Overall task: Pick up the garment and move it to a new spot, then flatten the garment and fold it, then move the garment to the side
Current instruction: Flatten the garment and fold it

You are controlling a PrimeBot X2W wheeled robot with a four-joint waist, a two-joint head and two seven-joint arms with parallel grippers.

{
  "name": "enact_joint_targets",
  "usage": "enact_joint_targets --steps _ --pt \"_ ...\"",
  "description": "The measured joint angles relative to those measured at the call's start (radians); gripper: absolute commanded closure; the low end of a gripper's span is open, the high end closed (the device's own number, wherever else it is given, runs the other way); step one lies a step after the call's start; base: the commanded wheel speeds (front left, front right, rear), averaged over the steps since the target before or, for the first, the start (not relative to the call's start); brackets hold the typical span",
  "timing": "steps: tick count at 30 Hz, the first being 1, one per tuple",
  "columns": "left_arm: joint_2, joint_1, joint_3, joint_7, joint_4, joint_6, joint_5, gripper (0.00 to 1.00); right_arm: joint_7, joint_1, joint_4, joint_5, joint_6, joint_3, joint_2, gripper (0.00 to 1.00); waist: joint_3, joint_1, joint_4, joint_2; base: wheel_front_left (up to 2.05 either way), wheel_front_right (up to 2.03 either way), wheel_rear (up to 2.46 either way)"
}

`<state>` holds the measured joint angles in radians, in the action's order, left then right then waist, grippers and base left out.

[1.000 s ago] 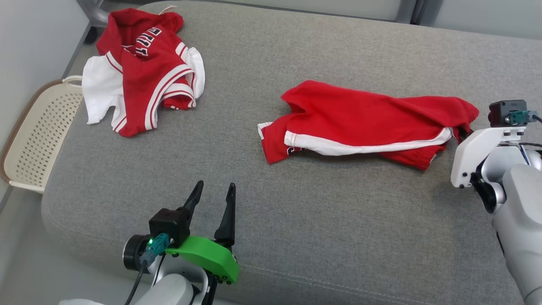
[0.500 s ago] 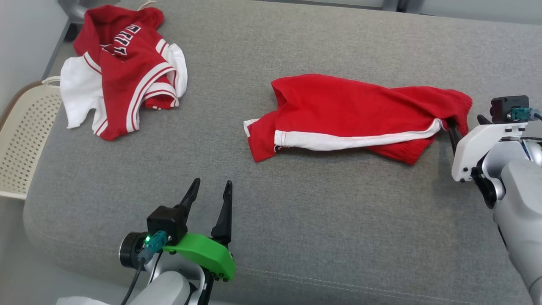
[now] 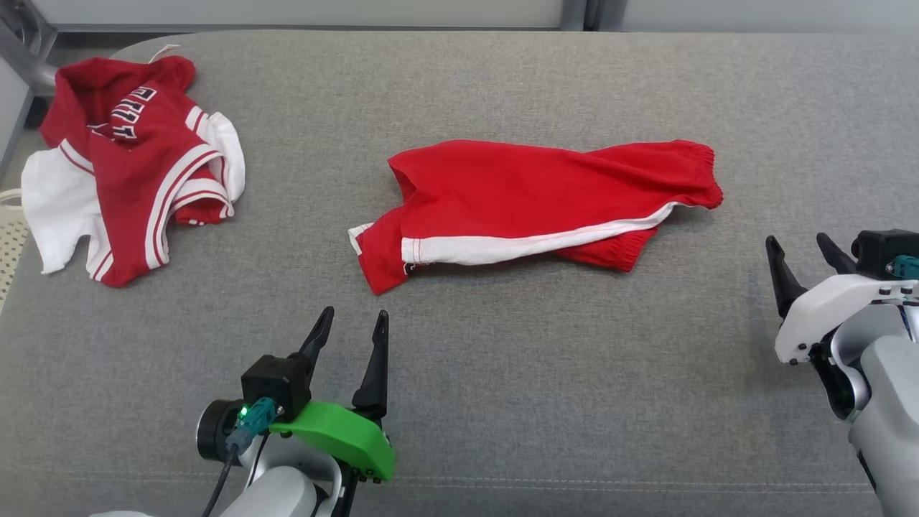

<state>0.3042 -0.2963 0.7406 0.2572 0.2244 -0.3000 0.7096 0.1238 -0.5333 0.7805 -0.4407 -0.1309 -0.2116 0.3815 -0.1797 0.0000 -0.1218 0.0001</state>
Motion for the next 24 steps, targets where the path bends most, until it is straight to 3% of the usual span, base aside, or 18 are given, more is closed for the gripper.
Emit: enact_joint_targets --steps 12,24 --pt "0.001 0.001 -0.023 -0.010 0.038 0.020 0.043 0.00 0.058 0.085 -0.156 0.015 0.000 0.007 -0.069 0.00 0.026 0.0000 0.066 0.0000 0.00 0.00 0.00" --pt "-0.057 -0.183 -0.067 -0.039 0.300 0.143 0.119 0.00 0.054 0.120 -0.267 0.042 0.000 0.007 -0.131 0.00 -0.007 0.0000 0.144 0.0000 0.00 0.00 0.00"
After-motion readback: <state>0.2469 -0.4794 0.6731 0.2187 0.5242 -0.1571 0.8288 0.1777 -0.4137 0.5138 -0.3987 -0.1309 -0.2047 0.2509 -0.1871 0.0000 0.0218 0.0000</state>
